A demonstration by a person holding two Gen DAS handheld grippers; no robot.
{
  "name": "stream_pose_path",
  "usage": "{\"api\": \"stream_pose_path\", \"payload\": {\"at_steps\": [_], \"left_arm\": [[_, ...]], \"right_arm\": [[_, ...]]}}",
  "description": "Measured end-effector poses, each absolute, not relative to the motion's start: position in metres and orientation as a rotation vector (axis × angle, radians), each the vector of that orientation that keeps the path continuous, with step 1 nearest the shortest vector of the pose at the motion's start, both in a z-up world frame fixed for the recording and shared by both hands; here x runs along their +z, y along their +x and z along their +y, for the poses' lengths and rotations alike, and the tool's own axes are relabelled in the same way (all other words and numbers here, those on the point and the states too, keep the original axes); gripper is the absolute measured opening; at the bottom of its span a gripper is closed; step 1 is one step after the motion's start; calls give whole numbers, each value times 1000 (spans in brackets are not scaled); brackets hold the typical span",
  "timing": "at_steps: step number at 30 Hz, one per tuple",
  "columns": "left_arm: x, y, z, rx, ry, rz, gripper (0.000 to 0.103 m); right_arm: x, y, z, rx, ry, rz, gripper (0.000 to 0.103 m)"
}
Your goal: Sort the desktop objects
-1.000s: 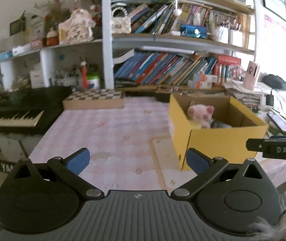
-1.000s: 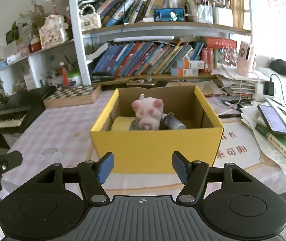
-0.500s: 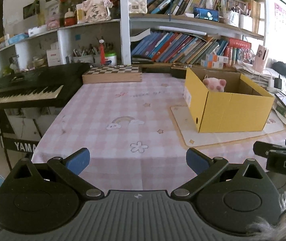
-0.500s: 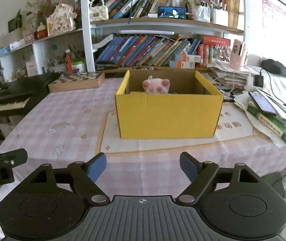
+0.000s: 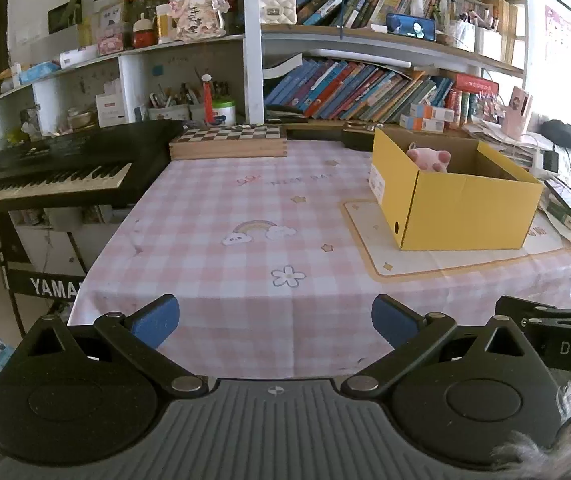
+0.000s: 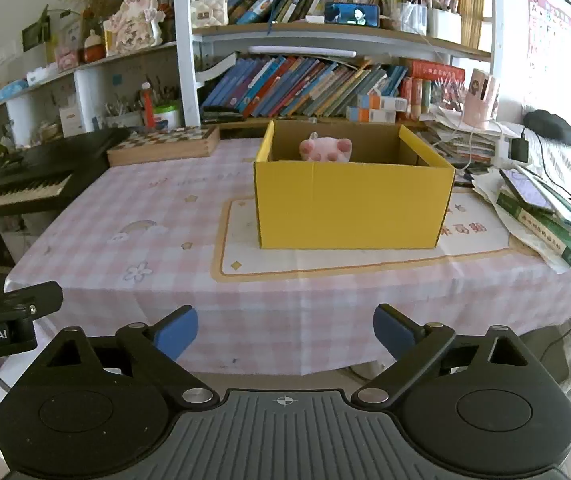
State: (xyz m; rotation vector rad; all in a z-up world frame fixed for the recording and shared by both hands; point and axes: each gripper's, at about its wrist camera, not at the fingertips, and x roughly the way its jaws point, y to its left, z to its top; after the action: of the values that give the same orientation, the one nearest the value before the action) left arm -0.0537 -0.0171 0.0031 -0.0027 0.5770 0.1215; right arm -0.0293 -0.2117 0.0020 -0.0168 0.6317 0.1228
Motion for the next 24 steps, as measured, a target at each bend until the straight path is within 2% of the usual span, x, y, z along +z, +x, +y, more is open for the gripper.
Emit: {"api": "stream_pose_path", "payload": {"at_steps": [24], "left_arm": [[0, -56, -21, 87, 0, 607, 103]], "right_arm": [[-1, -35, -208, 127, -21, 659, 97]]}}
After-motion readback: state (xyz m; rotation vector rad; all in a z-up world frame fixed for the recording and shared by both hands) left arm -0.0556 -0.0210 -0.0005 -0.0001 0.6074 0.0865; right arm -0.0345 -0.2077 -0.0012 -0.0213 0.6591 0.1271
